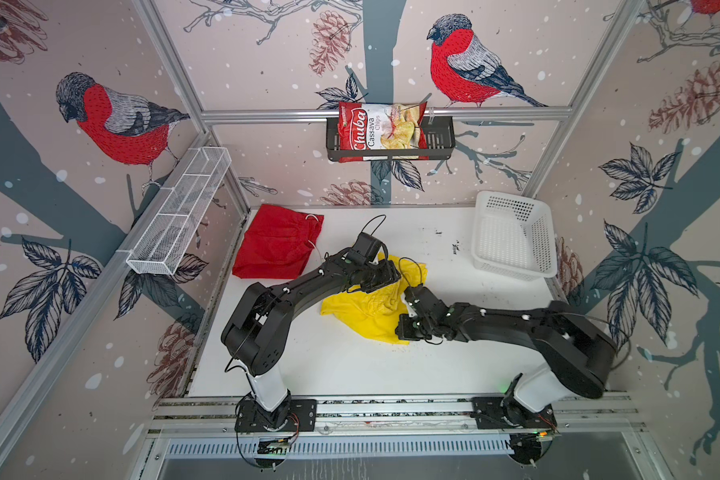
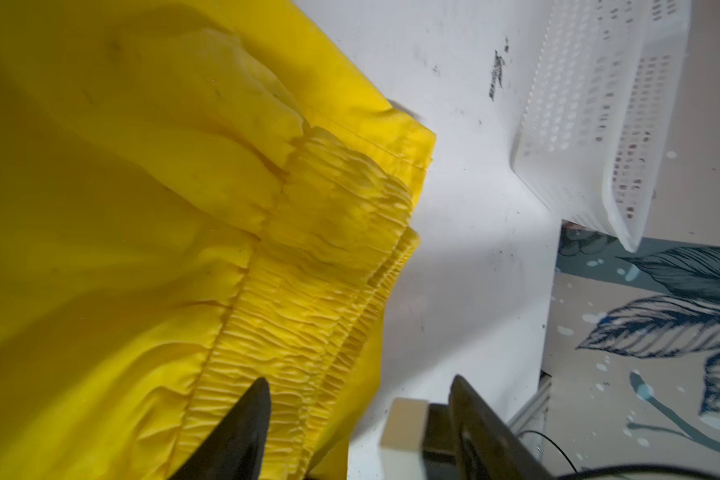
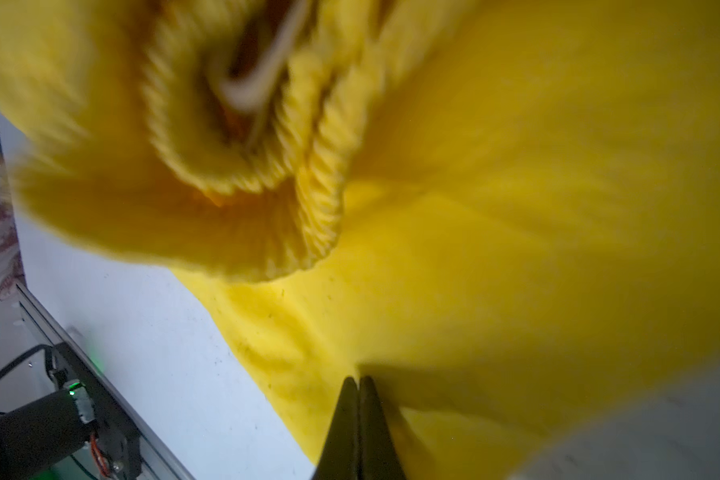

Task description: Fold and stack the shorts

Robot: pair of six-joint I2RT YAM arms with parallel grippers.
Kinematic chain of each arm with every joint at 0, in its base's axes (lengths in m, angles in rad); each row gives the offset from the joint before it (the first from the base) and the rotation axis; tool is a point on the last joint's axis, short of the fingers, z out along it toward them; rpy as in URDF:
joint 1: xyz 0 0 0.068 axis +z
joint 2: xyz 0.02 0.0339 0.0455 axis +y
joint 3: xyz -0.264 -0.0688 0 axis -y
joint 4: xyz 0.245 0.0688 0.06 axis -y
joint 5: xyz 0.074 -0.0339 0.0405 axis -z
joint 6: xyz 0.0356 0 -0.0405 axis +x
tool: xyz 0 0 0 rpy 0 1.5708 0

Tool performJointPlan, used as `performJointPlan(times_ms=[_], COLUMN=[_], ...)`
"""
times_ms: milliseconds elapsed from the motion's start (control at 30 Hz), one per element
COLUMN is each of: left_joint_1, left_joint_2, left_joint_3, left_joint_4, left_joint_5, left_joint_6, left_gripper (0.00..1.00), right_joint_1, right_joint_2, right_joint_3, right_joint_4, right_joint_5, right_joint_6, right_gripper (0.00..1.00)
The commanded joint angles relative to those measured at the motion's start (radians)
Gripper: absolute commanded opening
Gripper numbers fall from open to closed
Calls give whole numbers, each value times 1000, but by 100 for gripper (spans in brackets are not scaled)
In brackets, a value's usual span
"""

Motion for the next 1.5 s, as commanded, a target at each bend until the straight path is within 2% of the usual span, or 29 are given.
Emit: performJointPlan(times_ms=[0, 100, 200, 300, 433, 567, 667, 1067, 1133, 1233, 1333, 1367, 1433, 1467], left_joint_1=[-1, -1, -5, -23, -94, -157, -176, -231, -234, -234, -234, -234, -235, -235], left_joint_2=[-43, -81, -106, -113, -73, -13, 35, 251, 289, 331, 353, 355, 351, 341], left_joint_3=[-14, 31, 68, 71, 97, 106, 112, 283, 309, 333, 345, 350, 362, 367], left_joint_4=[184, 69, -113, -194, -264, -285, -276, -379, -400, -415, -412, -415, -422, -424], left_joint_5=[156, 76, -105, -197, -301, -389, -423, -601, -615, -620, -618, -619, -621, -625], left_joint_6=[-10, 75, 183, 254, 339, 383, 385, 431, 428, 417, 406, 402, 396, 392], left_gripper=[67, 65, 65, 70, 77, 83, 83, 81, 77, 61, 33, 20, 3, 0], right_joint_1=[-112, -241, -323, -413, -504, -498, -483, -479, -478, -476, -472, -472, -469, -466], right_joint_2=[-143, -282, -332, -298, -140, -5, 68, 388, 408, 447, 472, 475, 474, 474], right_joint_3=[-44, -44, -31, -15, 56, 99, 144, 301, 326, 362, 376, 376, 373, 374], right_joint_4=[-72, -128, -116, -78, -101, -34, -27, -31, -48, -81, -94, -92, -93, -92], right_joint_5=[9, -14, -52, -154, -260, -355, -351, -404, -400, -381, -379, -377, -369, -365], right_joint_6=[-14, -59, -105, -128, -167, -171, -188, -239, -239, -237, -237, -236, -233, -230], right_gripper=[5, 26, 38, 39, 35, 23, 16, 4, 5, 4, 1, 1, 1, 1])
